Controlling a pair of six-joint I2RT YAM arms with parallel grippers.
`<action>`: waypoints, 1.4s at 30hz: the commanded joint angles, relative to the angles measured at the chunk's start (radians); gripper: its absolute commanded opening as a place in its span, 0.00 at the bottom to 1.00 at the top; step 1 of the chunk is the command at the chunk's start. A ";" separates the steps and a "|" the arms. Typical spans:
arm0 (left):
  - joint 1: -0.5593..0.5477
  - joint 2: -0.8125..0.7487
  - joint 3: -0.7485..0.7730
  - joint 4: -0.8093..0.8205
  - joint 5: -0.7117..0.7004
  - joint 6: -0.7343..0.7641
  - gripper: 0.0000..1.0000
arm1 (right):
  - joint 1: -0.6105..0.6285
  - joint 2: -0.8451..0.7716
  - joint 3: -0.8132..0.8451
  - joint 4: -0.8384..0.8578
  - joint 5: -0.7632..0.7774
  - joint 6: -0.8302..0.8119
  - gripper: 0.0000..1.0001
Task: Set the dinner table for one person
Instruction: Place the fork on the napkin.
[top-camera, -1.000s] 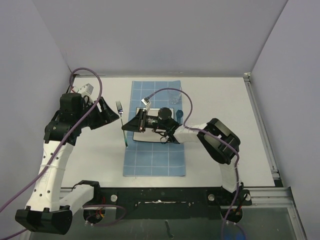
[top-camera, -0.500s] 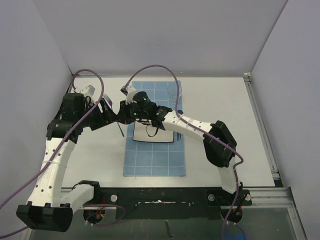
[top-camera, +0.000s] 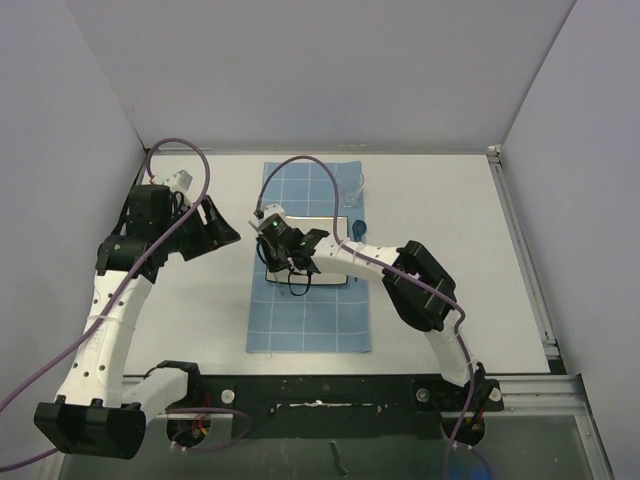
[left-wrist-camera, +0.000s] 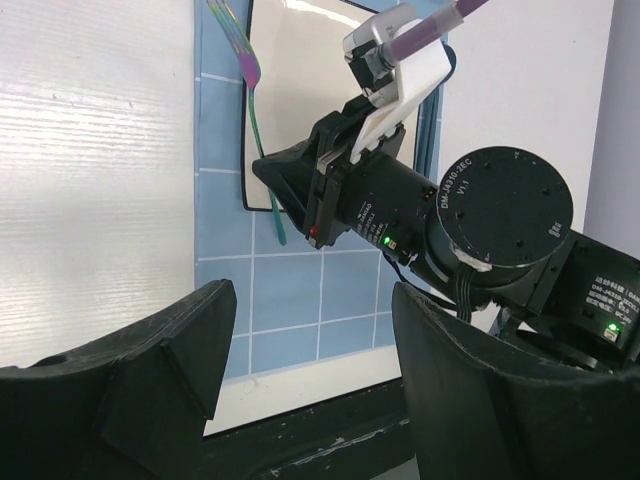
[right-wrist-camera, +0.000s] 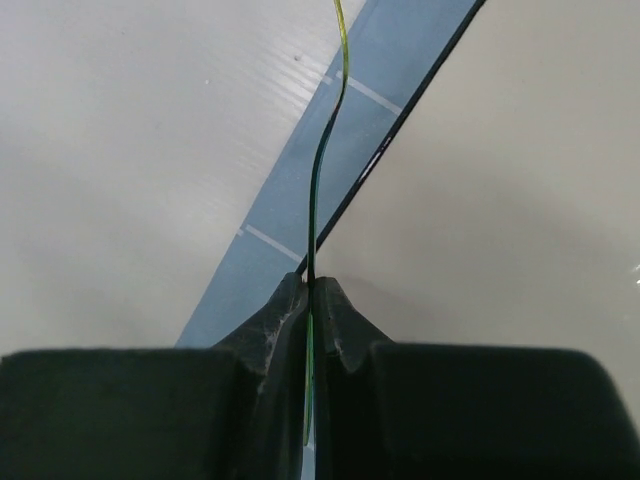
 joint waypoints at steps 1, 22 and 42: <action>0.005 -0.010 0.004 0.046 -0.002 0.001 0.62 | 0.020 -0.033 0.095 0.027 0.056 0.009 0.00; 0.007 -0.080 -0.007 0.033 0.012 -0.027 0.62 | 0.045 0.145 0.390 0.018 0.300 0.399 0.00; 0.011 -0.078 -0.027 0.022 0.009 -0.008 0.62 | 0.014 0.102 0.168 0.086 0.362 0.390 0.00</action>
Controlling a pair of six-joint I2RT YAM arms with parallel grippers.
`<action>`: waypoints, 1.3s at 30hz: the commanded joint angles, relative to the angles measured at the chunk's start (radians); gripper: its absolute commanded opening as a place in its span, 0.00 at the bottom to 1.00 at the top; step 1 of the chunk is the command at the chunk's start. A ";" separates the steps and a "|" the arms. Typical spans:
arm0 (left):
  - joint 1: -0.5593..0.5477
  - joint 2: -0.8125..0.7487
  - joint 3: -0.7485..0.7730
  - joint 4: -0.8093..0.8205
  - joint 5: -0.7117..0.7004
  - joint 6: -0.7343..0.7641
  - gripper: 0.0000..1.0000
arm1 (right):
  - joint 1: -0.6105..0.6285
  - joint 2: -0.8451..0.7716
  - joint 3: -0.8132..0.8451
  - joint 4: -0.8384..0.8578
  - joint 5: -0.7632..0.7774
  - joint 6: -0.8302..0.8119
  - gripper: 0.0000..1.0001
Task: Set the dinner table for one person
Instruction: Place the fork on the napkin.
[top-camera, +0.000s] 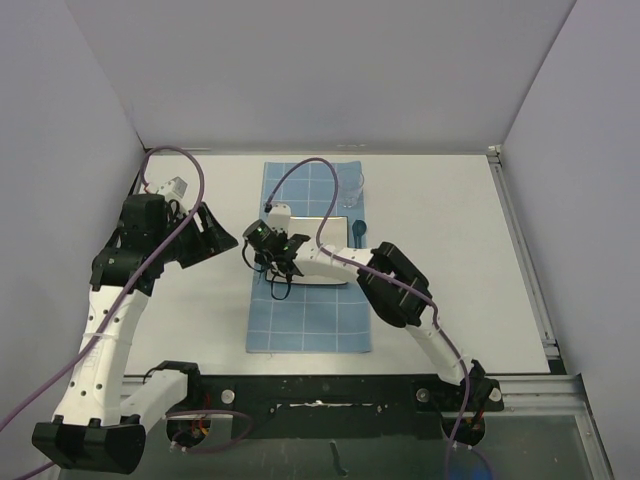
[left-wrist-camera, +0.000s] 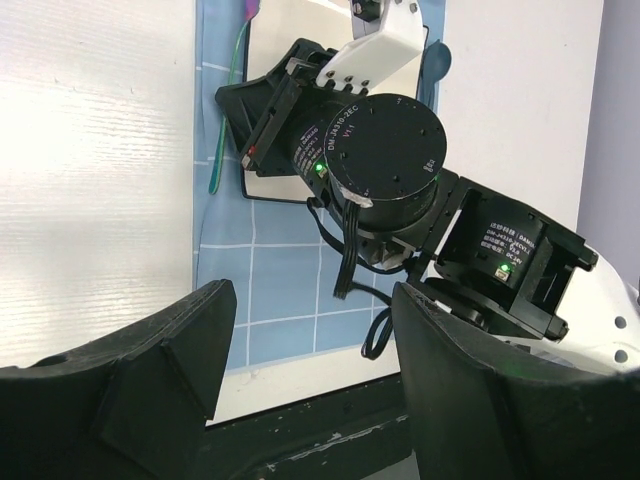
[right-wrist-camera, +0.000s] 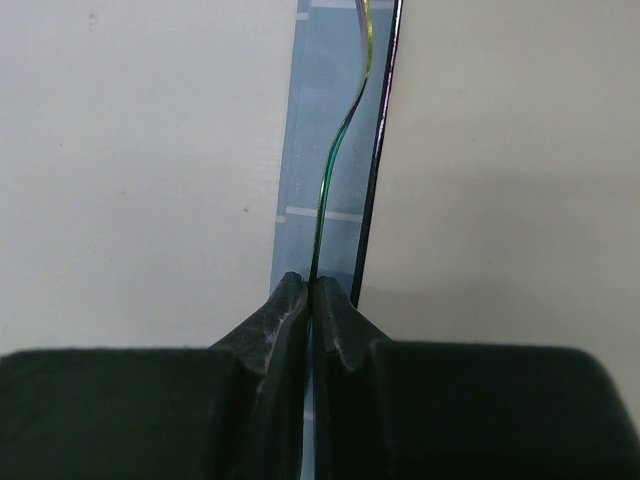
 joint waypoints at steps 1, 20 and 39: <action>0.005 0.001 0.008 0.039 0.011 0.008 0.62 | -0.015 -0.091 -0.014 0.054 0.055 -0.002 0.00; 0.005 0.018 0.020 0.044 0.013 0.005 0.62 | -0.043 -0.086 0.067 0.078 -0.049 -0.017 0.00; 0.005 0.006 0.016 0.036 0.010 0.008 0.62 | -0.071 -0.136 -0.059 0.109 -0.055 0.008 0.00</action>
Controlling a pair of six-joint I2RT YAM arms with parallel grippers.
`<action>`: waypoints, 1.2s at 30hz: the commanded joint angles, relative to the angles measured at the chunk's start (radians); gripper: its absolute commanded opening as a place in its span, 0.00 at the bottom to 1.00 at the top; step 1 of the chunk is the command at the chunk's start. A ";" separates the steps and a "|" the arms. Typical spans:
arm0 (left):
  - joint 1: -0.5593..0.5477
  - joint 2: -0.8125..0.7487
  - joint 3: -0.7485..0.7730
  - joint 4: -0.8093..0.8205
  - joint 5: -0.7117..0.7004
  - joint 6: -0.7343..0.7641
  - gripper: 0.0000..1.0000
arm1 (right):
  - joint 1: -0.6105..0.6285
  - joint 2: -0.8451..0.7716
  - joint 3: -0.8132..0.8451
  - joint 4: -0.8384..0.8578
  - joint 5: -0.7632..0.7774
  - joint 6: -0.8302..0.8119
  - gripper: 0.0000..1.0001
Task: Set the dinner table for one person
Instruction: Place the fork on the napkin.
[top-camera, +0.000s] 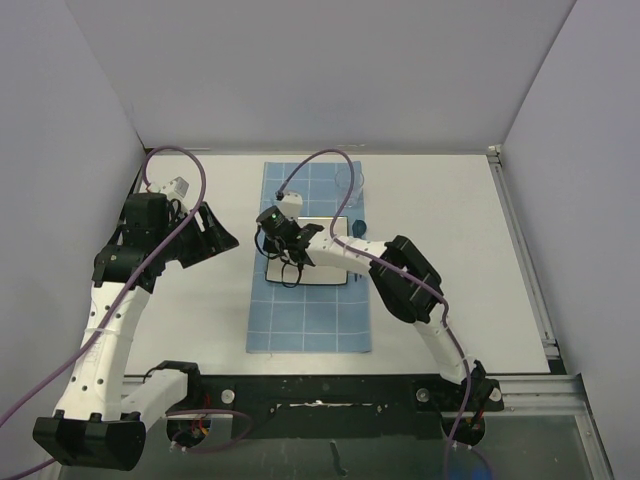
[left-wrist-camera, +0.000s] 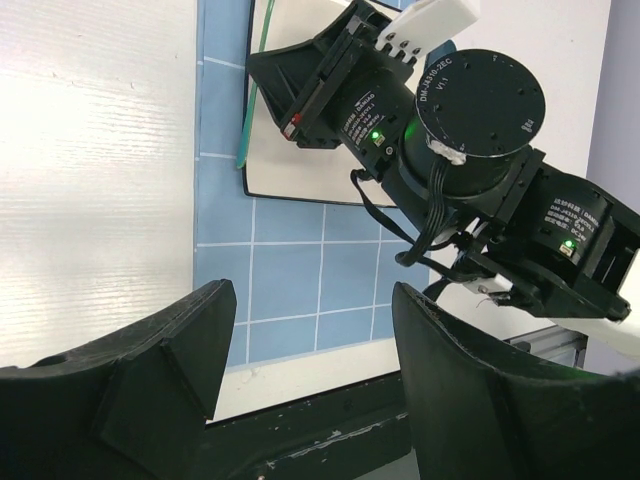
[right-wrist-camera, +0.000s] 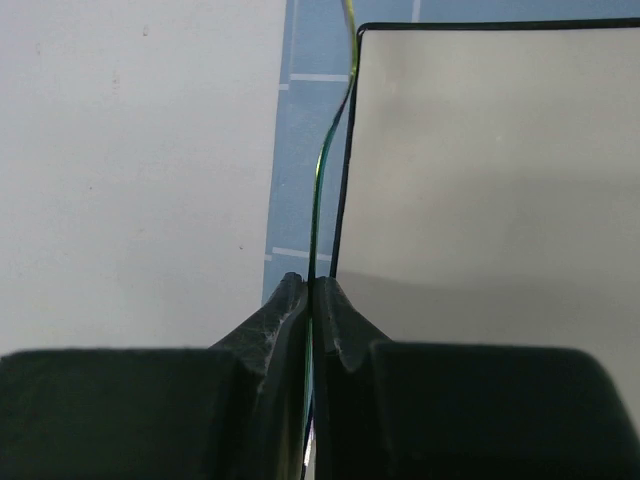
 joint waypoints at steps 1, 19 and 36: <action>0.006 -0.010 0.018 0.036 0.008 0.008 0.63 | -0.008 -0.067 -0.012 0.060 0.015 0.014 0.00; 0.006 -0.013 0.001 0.035 0.000 0.018 0.63 | 0.017 0.002 0.019 0.062 -0.007 0.031 0.00; 0.015 0.001 0.002 0.030 -0.005 0.042 0.62 | 0.021 0.061 0.046 0.058 -0.024 0.048 0.00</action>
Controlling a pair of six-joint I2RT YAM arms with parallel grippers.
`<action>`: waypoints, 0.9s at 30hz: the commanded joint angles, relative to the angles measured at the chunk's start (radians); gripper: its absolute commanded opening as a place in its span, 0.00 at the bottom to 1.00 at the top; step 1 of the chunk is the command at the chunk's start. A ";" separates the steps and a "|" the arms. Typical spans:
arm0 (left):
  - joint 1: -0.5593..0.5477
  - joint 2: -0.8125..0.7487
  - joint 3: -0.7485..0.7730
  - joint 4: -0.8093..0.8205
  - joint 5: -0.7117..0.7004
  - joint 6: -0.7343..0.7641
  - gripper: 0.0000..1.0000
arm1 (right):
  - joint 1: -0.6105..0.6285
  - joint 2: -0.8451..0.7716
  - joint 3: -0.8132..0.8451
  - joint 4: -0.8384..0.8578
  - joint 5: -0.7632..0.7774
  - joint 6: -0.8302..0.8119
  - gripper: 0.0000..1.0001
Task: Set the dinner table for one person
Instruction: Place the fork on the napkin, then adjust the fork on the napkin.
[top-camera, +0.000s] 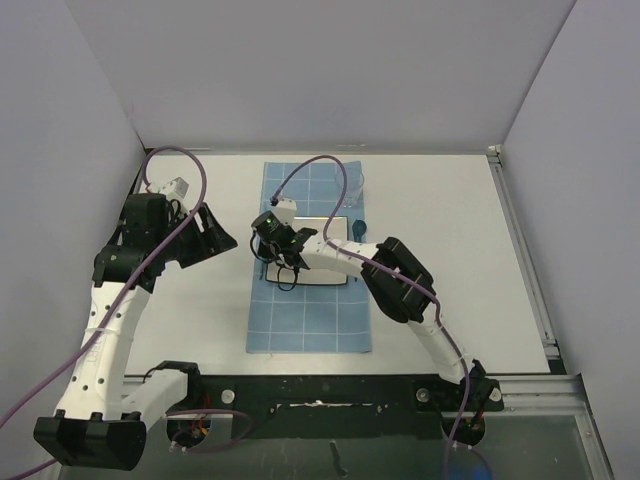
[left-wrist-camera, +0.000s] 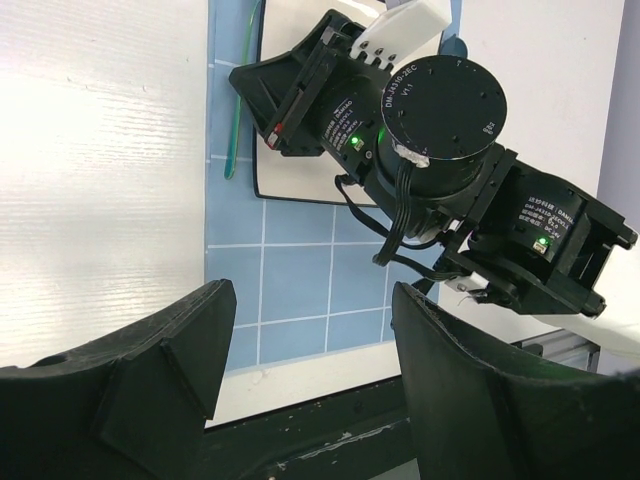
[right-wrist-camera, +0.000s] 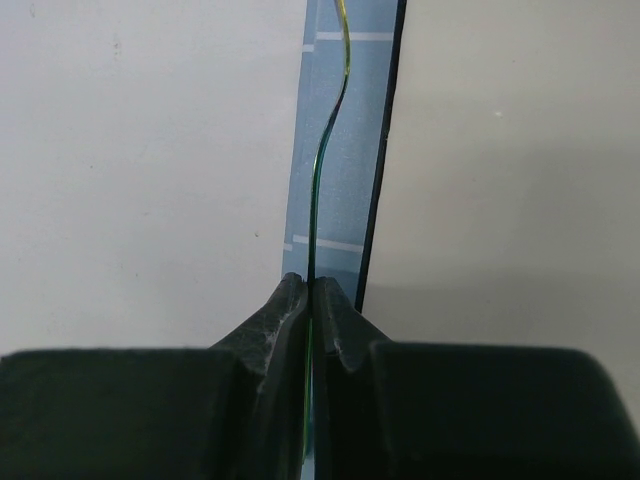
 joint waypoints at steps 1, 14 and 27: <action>0.007 0.002 0.005 0.032 0.002 0.018 0.62 | 0.007 0.005 0.020 0.051 0.008 0.019 0.00; 0.010 0.006 -0.002 0.046 0.012 0.013 0.63 | 0.005 0.013 0.024 0.076 -0.017 -0.002 0.24; 0.013 0.009 0.045 0.066 0.076 0.044 0.63 | -0.002 0.004 0.277 -0.081 -0.040 -0.252 0.24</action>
